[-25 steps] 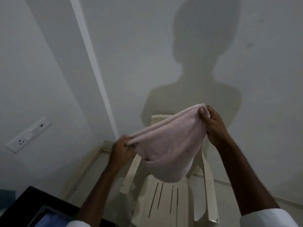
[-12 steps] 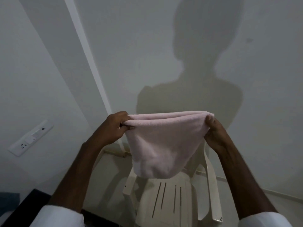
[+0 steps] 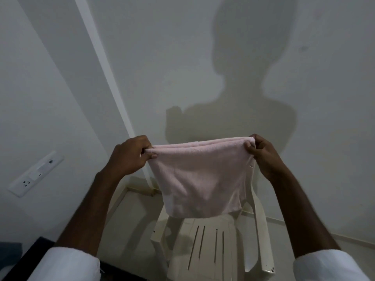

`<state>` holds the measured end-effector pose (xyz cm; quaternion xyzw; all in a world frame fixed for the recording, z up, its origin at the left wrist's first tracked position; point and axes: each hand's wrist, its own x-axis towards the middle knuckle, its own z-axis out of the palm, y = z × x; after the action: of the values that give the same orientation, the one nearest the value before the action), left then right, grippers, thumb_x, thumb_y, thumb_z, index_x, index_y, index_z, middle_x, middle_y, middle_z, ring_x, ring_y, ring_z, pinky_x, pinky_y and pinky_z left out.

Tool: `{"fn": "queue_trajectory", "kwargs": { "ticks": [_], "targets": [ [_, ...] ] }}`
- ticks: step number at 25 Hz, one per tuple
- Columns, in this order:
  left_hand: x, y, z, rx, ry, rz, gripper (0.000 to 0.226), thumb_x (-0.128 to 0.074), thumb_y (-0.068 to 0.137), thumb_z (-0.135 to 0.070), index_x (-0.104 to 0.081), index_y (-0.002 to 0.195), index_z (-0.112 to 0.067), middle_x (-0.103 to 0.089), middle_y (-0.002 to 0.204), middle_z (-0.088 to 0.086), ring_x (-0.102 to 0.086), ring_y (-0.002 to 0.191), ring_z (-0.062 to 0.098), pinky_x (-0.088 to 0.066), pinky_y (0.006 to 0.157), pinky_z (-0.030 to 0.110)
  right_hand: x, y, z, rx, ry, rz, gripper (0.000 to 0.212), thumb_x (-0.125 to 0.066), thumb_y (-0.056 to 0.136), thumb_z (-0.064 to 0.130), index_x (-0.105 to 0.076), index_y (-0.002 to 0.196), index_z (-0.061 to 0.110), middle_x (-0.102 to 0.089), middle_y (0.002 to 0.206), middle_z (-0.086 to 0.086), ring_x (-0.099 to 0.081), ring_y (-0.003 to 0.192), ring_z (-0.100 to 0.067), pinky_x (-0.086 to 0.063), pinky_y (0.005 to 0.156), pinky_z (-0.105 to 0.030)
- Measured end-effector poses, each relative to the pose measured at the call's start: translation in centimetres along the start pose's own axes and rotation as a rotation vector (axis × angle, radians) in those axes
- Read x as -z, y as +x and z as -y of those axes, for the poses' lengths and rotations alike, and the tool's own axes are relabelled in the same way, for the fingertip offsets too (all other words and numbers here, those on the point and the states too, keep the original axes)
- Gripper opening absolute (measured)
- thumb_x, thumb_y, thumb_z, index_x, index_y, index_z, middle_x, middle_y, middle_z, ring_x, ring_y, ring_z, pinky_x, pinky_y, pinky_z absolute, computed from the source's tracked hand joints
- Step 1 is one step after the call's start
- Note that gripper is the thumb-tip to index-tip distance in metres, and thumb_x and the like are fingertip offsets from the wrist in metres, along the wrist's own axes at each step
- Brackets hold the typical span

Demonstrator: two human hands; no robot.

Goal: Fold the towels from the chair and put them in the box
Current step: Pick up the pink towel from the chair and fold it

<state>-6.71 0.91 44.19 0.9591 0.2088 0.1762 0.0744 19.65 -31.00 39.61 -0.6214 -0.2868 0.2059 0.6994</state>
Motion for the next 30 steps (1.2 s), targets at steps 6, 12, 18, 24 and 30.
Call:
{"fn": "queue_trajectory", "kwargs": {
  "ticks": [6,12,18,24,30],
  "targets": [
    [-3.7,-0.5,1.7,0.159,0.045,0.002,0.025,-0.062,0.087,-0.055,-0.061,0.087,-0.030,-0.060,0.089,-0.012,-0.061,0.081,0.018,-0.042,0.069,0.032,-1.3,-0.1,0.0,0.037,-0.014,0.011,0.038,-0.065,0.092,0.022,-0.048,0.091,-0.012,-0.048,0.082,-0.009,-0.047,0.071,-0.013,-0.037,0.058,-0.023],
    [-11.3,-2.7,2.4,0.322,0.166,0.193,0.024,-0.045,0.095,-0.045,-0.061,0.104,-0.029,-0.069,0.105,0.007,-0.066,0.099,0.031,-0.047,0.081,0.037,-5.7,0.1,-1.0,0.063,-0.116,0.053,0.026,-0.062,0.099,0.013,-0.046,0.081,0.003,-0.046,0.074,-0.006,-0.041,0.069,-0.015,-0.032,0.056,-0.027],
    [-12.1,-2.6,0.7,0.778,-0.312,0.405,0.069,-0.015,0.095,-0.067,-0.048,0.133,-0.018,-0.072,0.091,0.021,-0.071,0.064,0.035,-0.059,0.061,0.036,-7.7,0.1,-1.6,0.054,-0.101,0.149,0.030,-0.066,0.097,0.021,-0.044,0.082,0.007,-0.042,0.076,-0.007,-0.038,0.074,-0.019,-0.029,0.061,-0.035],
    [-11.4,0.1,-1.5,1.150,-1.349,0.387,0.093,-0.040,0.083,-0.080,-0.025,0.149,-0.017,-0.053,0.133,0.032,-0.069,0.086,0.049,-0.057,0.052,0.040,-8.9,-0.7,-1.4,0.093,-0.163,0.255,0.024,-0.064,0.098,0.011,-0.047,0.083,0.005,-0.046,0.076,-0.002,-0.042,0.073,-0.013,-0.033,0.059,-0.025],
    [-13.6,1.3,-1.6,1.138,-1.422,0.414,0.094,-0.091,0.056,-0.052,-0.053,0.125,0.000,-0.056,0.123,0.025,-0.065,0.095,0.045,-0.058,0.070,0.058,-9.2,-0.9,-1.0,0.219,-0.429,0.436,0.022,-0.066,0.095,0.011,-0.050,0.083,0.003,-0.048,0.076,0.006,-0.045,0.072,-0.005,-0.034,0.063,-0.022]
  ]
}}
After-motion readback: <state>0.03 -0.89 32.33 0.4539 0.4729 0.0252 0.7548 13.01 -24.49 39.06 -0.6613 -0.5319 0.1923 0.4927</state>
